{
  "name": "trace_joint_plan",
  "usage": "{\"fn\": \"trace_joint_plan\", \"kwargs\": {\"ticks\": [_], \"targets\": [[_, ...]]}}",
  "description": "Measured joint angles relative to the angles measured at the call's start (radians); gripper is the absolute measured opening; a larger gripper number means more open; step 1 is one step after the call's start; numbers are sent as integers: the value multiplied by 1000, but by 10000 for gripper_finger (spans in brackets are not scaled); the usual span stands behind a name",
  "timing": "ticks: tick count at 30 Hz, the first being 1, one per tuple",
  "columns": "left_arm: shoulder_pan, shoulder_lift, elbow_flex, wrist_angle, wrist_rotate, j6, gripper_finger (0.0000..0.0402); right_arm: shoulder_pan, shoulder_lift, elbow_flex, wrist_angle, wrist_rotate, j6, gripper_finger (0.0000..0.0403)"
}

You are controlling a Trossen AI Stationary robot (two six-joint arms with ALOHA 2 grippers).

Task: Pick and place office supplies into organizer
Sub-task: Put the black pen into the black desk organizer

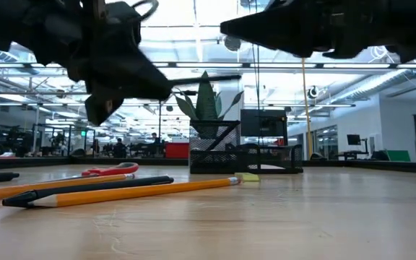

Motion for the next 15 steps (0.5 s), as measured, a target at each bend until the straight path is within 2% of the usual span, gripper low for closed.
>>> {"fn": "trace_joint_plan", "kwargs": {"ticks": [5,10,15], "targets": [[-34,0,0,87,-62,82,30,0,-83,-100,194,-1,68,223],[-58,0,0,186,-109,186,35,-10,-102,-199,444,-125,175,218],[-52,0,0,289,-144,277,39,-35,-101,-224,445,-149,266,217]]}}
